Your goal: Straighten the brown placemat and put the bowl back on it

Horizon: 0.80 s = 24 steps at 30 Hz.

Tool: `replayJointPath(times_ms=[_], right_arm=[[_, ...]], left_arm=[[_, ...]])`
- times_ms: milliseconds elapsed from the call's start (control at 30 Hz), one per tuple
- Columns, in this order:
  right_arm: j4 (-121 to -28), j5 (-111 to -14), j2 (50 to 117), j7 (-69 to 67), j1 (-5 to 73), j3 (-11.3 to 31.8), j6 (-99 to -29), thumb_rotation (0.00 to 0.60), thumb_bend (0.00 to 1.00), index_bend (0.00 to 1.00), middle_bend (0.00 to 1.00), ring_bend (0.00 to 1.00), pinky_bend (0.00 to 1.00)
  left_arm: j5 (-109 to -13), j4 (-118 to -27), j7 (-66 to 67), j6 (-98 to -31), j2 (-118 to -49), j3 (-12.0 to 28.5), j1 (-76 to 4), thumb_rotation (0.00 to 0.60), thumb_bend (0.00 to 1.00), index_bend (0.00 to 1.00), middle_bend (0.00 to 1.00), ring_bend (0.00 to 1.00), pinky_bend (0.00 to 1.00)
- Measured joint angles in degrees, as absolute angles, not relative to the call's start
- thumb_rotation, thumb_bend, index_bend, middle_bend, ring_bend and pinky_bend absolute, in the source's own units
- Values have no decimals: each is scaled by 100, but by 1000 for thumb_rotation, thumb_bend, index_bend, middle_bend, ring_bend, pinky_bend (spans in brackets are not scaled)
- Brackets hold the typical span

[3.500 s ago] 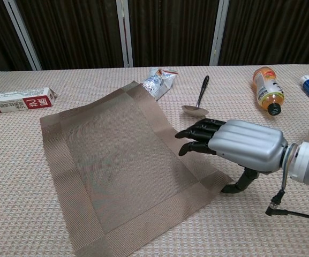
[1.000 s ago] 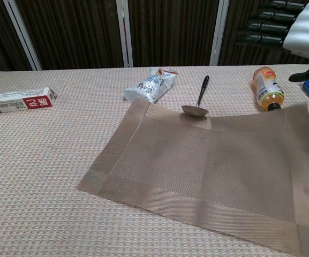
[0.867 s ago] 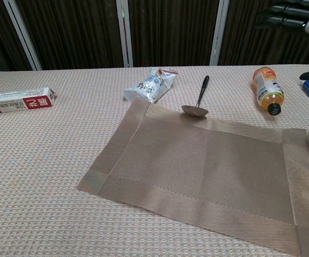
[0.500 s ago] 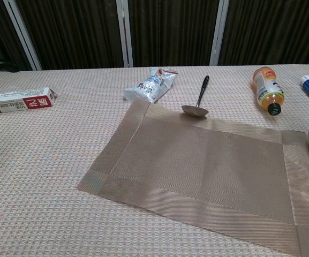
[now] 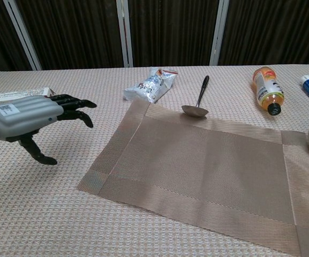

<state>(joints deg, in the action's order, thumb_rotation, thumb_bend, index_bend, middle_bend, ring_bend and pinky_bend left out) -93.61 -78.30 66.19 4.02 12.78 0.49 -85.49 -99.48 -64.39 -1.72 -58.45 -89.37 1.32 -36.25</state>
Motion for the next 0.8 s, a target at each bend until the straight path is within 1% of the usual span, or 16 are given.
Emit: replayJointPath(times_ms=[100,300,600,800], right_arm=[[-9370,-7852,6680,526,1211,26,-8595,600,0,0,0,0,0],[-9358,-7888,6713,511,1148,56,-8622,600,0,0,0,0,0],[-9321,-7965,6715,451,1117,129,-8632,600,0,0,0,0,0],[-9346,-8040,6704,443,1083,148,-8643,600,0,0,0,0,0]], left_arm=[[-10091,-6056,-314,-5817,-9266,57,-3767,600,120,226,0,0,0],[-10308,-5475,-622,-5858,-9718,-88,-3979,600,123,226,0,0,0],[-10475,-5052,-871,-5967,-10057,-222,-4212,600,147,230,0,0,0],[-10525,-4993,-878,-6089,-10099,-271,-4294,600,184,242,0,0,0]])
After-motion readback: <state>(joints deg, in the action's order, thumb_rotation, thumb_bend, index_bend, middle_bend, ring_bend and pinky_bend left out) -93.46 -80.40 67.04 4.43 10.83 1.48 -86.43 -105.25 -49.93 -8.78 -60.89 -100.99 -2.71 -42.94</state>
